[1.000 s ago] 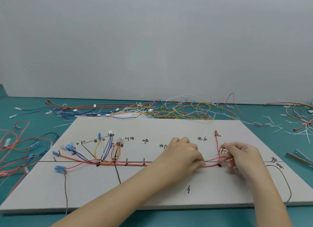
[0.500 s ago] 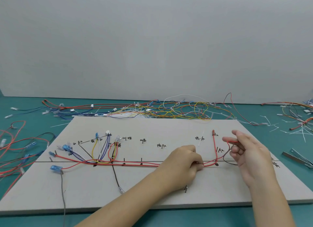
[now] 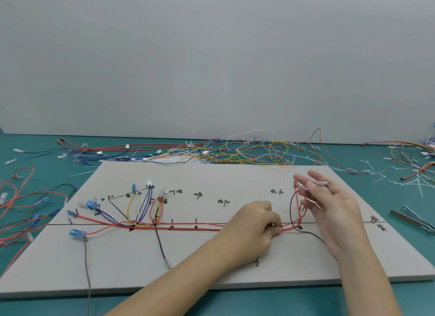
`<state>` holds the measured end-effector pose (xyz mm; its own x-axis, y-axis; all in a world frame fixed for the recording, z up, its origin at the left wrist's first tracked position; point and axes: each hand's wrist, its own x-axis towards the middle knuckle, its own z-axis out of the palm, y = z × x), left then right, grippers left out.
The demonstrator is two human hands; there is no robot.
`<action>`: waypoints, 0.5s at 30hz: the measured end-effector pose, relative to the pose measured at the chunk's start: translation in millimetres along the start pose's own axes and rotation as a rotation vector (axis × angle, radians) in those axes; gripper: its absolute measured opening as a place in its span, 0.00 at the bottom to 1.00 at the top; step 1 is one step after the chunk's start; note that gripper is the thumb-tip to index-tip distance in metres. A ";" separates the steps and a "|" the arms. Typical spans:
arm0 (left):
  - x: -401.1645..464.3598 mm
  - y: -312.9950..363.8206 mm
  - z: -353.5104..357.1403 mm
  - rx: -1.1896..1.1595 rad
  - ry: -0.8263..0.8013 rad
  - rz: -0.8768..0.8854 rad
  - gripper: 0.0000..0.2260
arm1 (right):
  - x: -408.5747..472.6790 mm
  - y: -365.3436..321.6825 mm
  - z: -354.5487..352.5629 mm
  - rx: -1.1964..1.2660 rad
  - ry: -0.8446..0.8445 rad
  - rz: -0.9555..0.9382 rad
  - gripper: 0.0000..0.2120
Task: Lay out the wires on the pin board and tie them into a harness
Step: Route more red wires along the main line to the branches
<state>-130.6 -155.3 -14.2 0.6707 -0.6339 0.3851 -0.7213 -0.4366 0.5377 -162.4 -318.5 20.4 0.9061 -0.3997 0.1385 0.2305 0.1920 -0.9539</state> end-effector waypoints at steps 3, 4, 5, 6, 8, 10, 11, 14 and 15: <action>0.3 0.5 0.2 0.012 0.022 0.007 0.08 | -2.4 3.4 5.5 -0.063 -0.008 0.044 0.13; 0.3 0.6 0.1 0.014 0.033 0.005 0.08 | -2.7 4.3 7.2 -0.080 -0.001 0.063 0.15; 0.2 0.6 0.3 0.013 0.047 0.004 0.08 | -2.4 4.8 8.2 -0.106 0.015 0.071 0.18; 0.1 0.4 0.3 0.009 0.058 0.004 0.09 | -2.1 5.1 8.5 -0.139 0.038 0.070 0.19; 0.0 1.0 0.6 -0.007 0.056 0.002 0.10 | -2.0 5.0 7.6 -0.198 0.096 0.053 0.20; 0.8 0.7 0.3 -0.020 0.045 -0.009 0.10 | -3.8 4.3 5.1 -0.272 0.131 0.037 0.20; 1.0 0.3 0.2 -0.027 0.041 -0.013 0.09 | -5.1 3.8 3.6 -0.321 0.123 0.040 0.22; 0.7 0.7 -1.0 -0.042 0.033 -0.009 0.08 | -9.1 1.1 -2.2 -0.486 0.032 0.084 0.29; 0.6 0.7 -1.1 -0.048 0.033 -0.006 0.08 | -10.0 -0.6 -4.8 -0.513 0.001 0.103 0.30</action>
<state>-130.5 -155.4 -12.7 0.6807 -0.6097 0.4061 -0.7090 -0.4086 0.5748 -173.3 -319.0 18.3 0.9145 -0.4029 0.0368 -0.0636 -0.2330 -0.9704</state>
